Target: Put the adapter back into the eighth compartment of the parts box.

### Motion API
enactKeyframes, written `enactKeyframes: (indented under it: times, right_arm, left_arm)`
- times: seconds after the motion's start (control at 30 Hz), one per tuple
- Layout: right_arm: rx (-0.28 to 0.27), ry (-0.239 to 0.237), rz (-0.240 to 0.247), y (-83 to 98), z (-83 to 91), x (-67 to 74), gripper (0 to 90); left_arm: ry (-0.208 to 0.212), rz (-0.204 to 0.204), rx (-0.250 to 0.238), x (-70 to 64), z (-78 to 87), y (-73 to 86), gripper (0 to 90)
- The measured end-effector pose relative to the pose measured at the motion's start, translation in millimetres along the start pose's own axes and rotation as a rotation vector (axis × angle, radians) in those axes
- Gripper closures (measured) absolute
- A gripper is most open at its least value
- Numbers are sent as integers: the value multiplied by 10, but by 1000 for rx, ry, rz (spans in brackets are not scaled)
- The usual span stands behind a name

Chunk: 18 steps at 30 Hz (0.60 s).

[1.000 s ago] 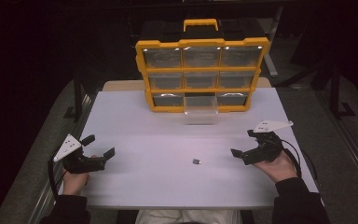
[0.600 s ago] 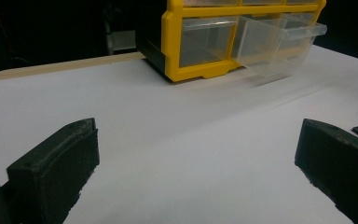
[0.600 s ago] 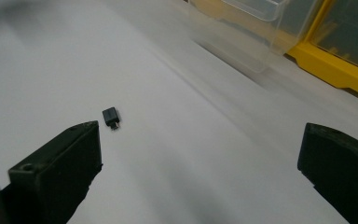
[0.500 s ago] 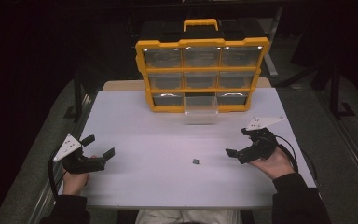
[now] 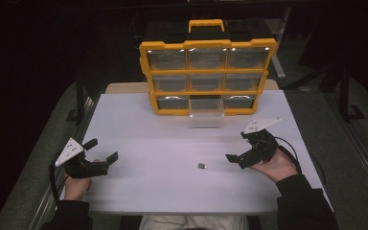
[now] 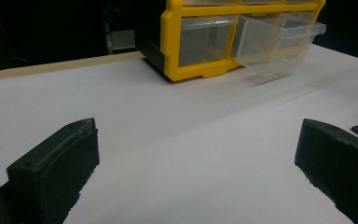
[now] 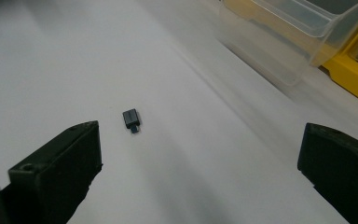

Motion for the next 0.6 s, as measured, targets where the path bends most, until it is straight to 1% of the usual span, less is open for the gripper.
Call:
enactKeyframes:
  times: [0.3, 0.6]
  right_arm:
    - [26, -9, 12, -33, -60, 4, 0]
    - [49, -18, 31, -87, -106, 42, 0]
  left_arm:
    - [2, 1, 1, 1, -2, 0, 0]
    - [2, -1, 2, 0, -2, 2, 0]
Point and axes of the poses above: each handheld gripper's, and its own axes: z roughly backward along the jaws, y roughly out of its underside, x roughly to its left, the point moved 3 cm from there along -z, roughly forward along the jaws, and after that the axes turned 4 degrees about -y, right-handed, at the moved point
